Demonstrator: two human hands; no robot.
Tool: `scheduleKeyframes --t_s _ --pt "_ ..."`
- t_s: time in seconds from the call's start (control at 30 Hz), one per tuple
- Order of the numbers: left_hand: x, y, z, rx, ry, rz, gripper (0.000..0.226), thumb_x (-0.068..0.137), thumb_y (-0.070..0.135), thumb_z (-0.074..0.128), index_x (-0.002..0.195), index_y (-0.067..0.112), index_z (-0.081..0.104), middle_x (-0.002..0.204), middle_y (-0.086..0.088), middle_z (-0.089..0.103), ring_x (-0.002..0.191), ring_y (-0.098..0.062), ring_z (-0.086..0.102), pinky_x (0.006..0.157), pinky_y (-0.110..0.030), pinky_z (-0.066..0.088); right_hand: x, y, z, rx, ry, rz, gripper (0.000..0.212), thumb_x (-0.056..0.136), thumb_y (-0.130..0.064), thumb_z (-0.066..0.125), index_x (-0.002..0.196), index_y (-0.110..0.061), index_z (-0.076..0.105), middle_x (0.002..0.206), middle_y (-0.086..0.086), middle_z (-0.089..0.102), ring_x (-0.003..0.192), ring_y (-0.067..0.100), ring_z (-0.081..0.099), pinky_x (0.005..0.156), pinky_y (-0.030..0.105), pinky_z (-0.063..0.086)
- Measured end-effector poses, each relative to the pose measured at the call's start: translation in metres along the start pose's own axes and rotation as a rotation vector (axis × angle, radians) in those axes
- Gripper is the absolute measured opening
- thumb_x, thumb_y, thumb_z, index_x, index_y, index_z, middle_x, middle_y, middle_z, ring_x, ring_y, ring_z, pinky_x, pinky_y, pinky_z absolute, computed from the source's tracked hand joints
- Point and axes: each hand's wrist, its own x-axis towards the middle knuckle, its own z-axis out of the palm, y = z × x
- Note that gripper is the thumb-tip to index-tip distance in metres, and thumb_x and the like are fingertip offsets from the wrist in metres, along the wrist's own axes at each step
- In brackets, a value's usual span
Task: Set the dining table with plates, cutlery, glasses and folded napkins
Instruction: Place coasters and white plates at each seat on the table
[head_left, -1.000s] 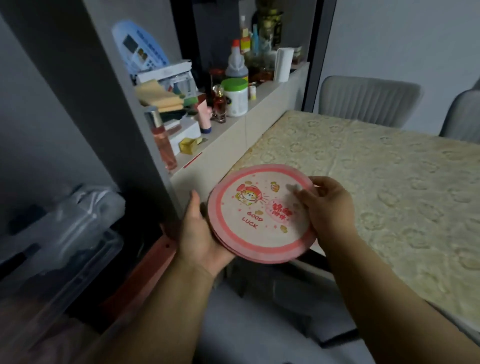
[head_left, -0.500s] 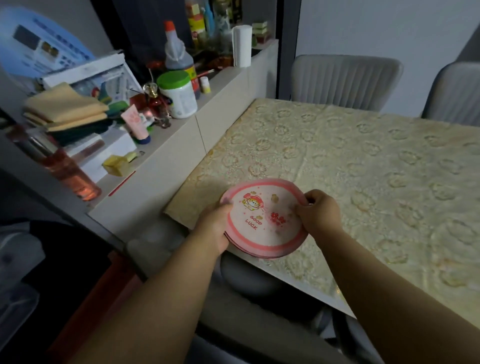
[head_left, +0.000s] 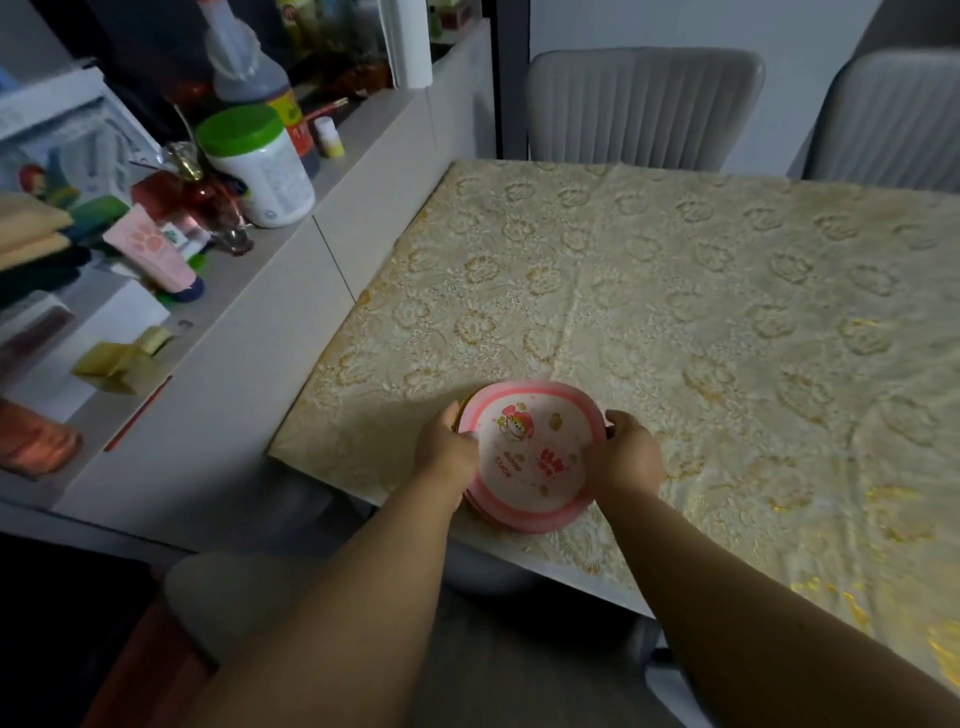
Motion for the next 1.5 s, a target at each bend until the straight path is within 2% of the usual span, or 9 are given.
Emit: scheduleKeyframes --t_s 0.23,0.43,0.57,0.83,0.93,1.03,1.13,1.23,1.5 --pt "0.001 -0.013 0.004 0.586 0.118 0.035 0.032 0.085 0.020 0.058 0.116 0.015 0.065 0.113 -0.011 0.064 0.104 -0.031 0.060 0.087 -0.039 0.054 0.002 0.006 0.012 -0.125 0.048 -0.047 0.033 0.074 0.002 0.049 0.100 -0.005 0.067 0.100 0.013 0.062 0.090 0.027 0.055 0.073 0.030 0.045" --pt "0.004 -0.005 0.000 0.466 0.063 -0.061 0.027 0.077 0.024 0.067 0.098 0.007 0.069 0.098 -0.012 0.070 0.090 -0.030 0.067 0.072 -0.034 0.058 0.003 0.005 0.014 -0.239 0.021 -0.044 0.033 0.079 -0.004 0.058 0.112 -0.002 0.056 0.112 0.016 0.056 0.105 0.030 0.051 0.092 0.036 0.042" --pt "0.004 -0.001 -0.001 0.382 0.036 -0.103 0.039 0.079 0.025 0.069 0.113 0.006 0.063 0.108 -0.012 0.068 0.096 -0.031 0.065 0.073 -0.033 0.055 -0.001 0.002 0.016 -0.259 0.066 -0.085 0.035 0.082 -0.002 0.052 0.117 -0.002 0.052 0.117 0.016 0.051 0.109 0.032 0.048 0.094 0.036 0.039" --pt "-0.037 0.005 0.021 0.593 0.072 0.538 0.022 0.092 0.011 0.048 0.111 0.019 0.055 0.100 0.000 0.058 0.089 -0.021 0.055 0.064 -0.026 0.037 0.010 0.008 0.013 -0.067 -0.006 0.122 0.033 0.078 -0.004 0.053 0.111 -0.002 0.058 0.111 0.015 0.059 0.098 0.031 0.058 0.085 0.039 0.052" --pt "-0.043 0.009 0.017 0.478 0.090 0.484 0.022 0.095 0.011 0.044 0.108 0.021 0.058 0.090 0.008 0.055 0.083 -0.019 0.052 0.058 -0.018 0.035 0.014 0.009 0.009 0.010 -0.011 0.168 0.028 0.083 -0.004 0.051 0.110 -0.002 0.059 0.105 0.014 0.062 0.092 0.031 0.059 0.071 0.032 0.047" --pt "-0.050 0.018 0.015 0.333 0.116 0.544 0.032 0.088 0.007 0.053 0.117 0.017 0.061 0.109 -0.004 0.064 0.099 -0.026 0.059 0.080 -0.032 0.047 0.015 0.015 0.001 0.121 0.053 0.219 0.022 0.087 -0.006 0.049 0.105 -0.002 0.061 0.097 0.013 0.065 0.079 0.026 0.056 0.066 0.030 0.041" --pt "-0.040 0.027 0.018 0.052 0.087 0.388 0.024 0.081 0.029 0.062 0.104 0.022 0.065 0.100 -0.003 0.070 0.095 -0.026 0.064 0.084 -0.040 0.053 0.018 0.021 -0.015 0.275 0.105 0.256 0.018 0.087 -0.015 0.058 0.092 -0.001 0.066 0.078 0.011 0.065 0.071 0.026 0.058 0.067 0.039 0.049" --pt "-0.037 0.036 0.027 -0.094 0.001 0.272 0.035 0.072 0.049 0.057 0.096 0.024 0.063 0.090 0.002 0.071 0.088 -0.025 0.067 0.079 -0.045 0.056 0.020 0.026 -0.044 0.410 0.163 0.218 0.022 0.087 -0.019 0.064 0.106 -0.007 0.064 0.089 0.008 0.062 0.081 0.024 0.058 0.072 0.035 0.049" --pt "-0.090 0.062 0.113 -0.156 -0.255 0.328 0.011 0.094 0.016 0.056 0.100 0.019 0.065 0.094 0.000 0.069 0.085 -0.017 0.062 0.075 -0.028 0.049 0.004 0.088 -0.137 0.344 0.426 0.255 0.027 0.087 -0.011 0.056 0.112 -0.017 0.065 0.099 0.007 0.069 0.086 0.026 0.062 0.070 0.027 0.042"
